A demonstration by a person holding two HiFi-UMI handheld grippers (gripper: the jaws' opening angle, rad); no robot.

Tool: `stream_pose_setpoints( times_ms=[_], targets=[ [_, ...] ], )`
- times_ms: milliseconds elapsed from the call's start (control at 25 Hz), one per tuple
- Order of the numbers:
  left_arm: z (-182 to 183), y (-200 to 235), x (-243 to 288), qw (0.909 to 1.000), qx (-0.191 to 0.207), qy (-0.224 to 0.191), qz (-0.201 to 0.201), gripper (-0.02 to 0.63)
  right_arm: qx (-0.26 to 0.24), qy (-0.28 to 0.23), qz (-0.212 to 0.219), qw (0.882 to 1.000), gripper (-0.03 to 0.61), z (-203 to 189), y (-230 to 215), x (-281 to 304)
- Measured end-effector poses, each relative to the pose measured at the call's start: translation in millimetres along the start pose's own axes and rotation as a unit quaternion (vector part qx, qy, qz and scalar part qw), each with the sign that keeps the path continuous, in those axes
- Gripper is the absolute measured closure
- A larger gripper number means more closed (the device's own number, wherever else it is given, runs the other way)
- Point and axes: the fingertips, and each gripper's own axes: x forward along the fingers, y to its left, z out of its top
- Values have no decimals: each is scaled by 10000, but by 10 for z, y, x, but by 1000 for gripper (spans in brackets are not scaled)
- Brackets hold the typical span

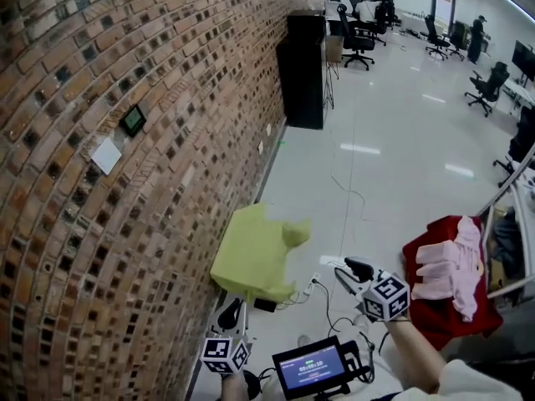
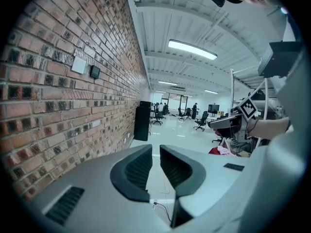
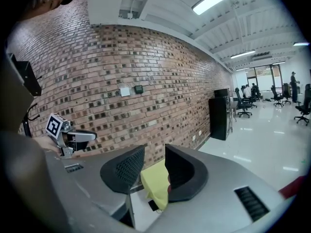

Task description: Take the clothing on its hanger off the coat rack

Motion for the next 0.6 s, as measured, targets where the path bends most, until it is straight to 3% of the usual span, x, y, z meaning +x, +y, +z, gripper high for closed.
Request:
stream_pose_setpoints(
  times_ms=[320, 600],
  targets=[
    [-127, -14, -108, 9999, -75, 71, 47, 552, 65, -210, 275, 9994, 417, 87, 183, 17],
    [-189, -32, -179, 9999, -111, 91, 49, 552, 40, -233, 201, 9995, 416, 59, 224, -50]
  ],
)
